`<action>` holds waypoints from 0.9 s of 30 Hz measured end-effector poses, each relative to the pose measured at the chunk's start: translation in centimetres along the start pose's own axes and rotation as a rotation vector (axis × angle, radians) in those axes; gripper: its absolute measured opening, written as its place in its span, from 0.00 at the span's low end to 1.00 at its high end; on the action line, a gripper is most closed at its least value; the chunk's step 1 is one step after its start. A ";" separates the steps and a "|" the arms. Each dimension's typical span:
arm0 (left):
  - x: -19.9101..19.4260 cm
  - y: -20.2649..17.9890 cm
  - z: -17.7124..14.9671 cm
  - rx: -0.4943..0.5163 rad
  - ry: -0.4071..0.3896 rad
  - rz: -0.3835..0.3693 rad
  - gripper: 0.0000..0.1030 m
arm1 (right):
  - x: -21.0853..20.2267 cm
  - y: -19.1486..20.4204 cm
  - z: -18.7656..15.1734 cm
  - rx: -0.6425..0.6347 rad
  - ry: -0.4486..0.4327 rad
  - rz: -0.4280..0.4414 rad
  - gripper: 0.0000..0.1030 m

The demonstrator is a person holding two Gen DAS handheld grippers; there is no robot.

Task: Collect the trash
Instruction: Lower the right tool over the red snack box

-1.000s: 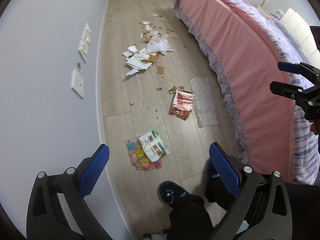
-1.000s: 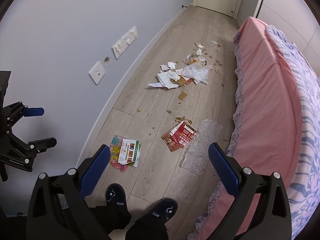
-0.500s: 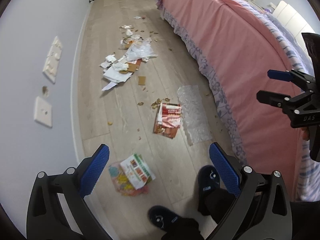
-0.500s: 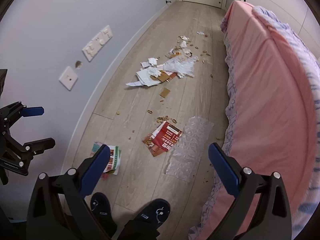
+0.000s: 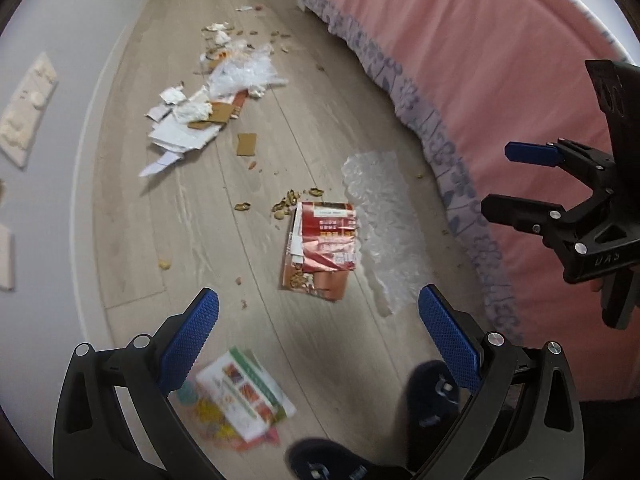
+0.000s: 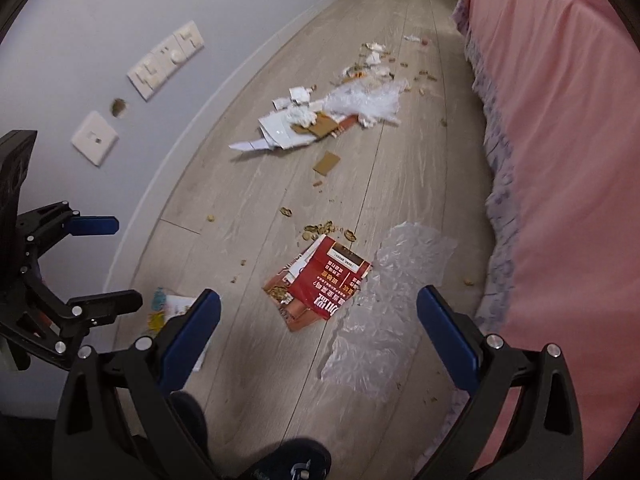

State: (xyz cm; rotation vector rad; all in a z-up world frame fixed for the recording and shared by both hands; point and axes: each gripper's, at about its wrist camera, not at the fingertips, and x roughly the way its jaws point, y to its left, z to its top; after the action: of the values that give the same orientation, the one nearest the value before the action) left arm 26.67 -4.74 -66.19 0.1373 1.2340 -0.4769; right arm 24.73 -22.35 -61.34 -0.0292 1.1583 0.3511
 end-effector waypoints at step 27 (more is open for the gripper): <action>26.2 5.6 0.8 0.197 -0.020 -0.288 0.94 | 23.7 -6.8 -3.4 -0.016 -0.044 0.145 0.93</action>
State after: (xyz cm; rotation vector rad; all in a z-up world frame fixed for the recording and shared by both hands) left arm 36.20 -7.25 -91.12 0.1213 1.1906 -0.8488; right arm 32.03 -23.38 -85.16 0.0488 1.1168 0.4872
